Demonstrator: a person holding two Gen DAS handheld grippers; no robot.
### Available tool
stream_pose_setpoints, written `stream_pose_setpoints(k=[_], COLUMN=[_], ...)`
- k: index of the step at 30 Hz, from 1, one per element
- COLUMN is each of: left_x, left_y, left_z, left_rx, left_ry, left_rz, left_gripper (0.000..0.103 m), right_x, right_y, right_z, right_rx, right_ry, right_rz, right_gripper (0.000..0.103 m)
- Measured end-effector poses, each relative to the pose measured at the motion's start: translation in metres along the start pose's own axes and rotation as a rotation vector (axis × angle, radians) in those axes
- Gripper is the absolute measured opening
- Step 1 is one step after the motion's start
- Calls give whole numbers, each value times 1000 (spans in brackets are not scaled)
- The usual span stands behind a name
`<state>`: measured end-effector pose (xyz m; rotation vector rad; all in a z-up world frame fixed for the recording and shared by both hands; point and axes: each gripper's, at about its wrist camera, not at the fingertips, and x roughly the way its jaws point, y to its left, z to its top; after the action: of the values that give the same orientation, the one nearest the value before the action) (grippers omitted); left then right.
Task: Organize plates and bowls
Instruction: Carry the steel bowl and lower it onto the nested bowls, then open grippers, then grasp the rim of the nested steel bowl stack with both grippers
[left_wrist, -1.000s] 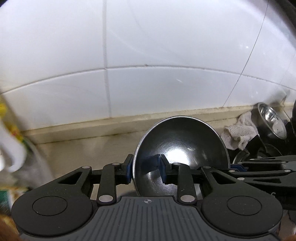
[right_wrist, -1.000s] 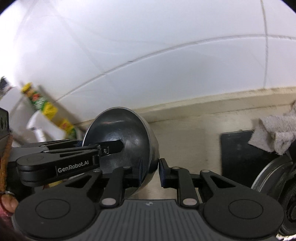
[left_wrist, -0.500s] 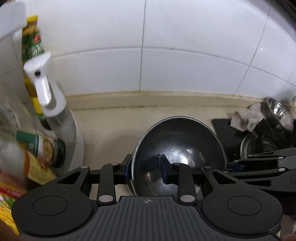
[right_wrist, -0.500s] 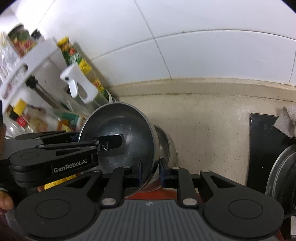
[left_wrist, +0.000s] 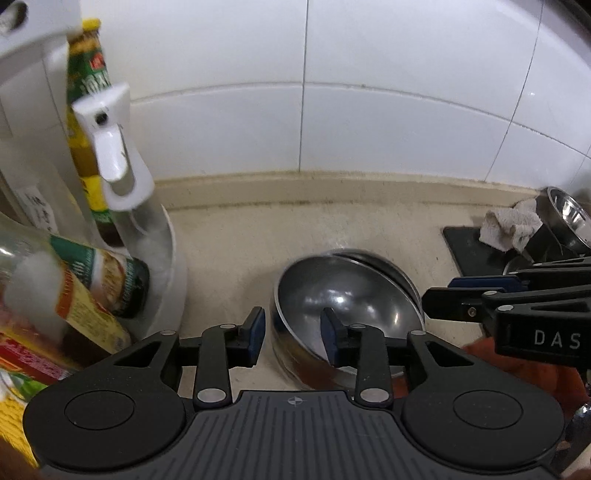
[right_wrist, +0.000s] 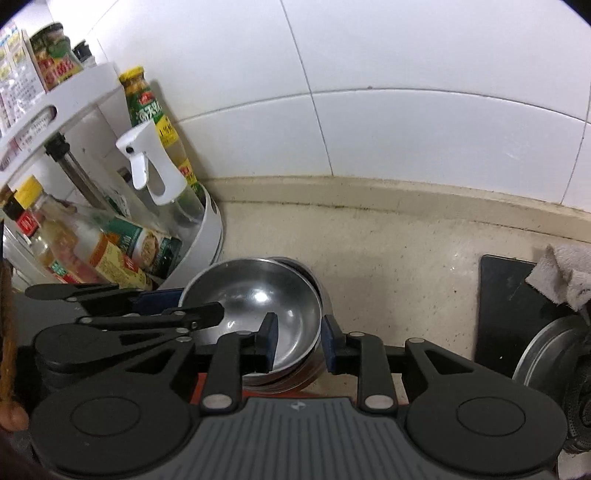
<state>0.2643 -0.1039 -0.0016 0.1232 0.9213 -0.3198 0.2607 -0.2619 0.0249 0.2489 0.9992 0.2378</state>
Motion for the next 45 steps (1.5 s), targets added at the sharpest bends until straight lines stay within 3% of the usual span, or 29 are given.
stream_pose_setpoints(k=[5, 23, 45], left_x=[-7, -28, -42], left_y=[-4, -12, -25], left_z=[2, -18, -53], left_rx=[14, -2, 28], left_ry=[-30, -46, -55], left_rz=[11, 5, 22], left_gripper=[51, 58, 72], right_x=[-3, -20, -31], right_y=[-1, 10, 1], right_z=[-2, -19, -41], right_rx=[0, -40, -31], right_ry=[-7, -27, -22], right_rz=[20, 98, 96], right_gripper=[24, 30, 36])
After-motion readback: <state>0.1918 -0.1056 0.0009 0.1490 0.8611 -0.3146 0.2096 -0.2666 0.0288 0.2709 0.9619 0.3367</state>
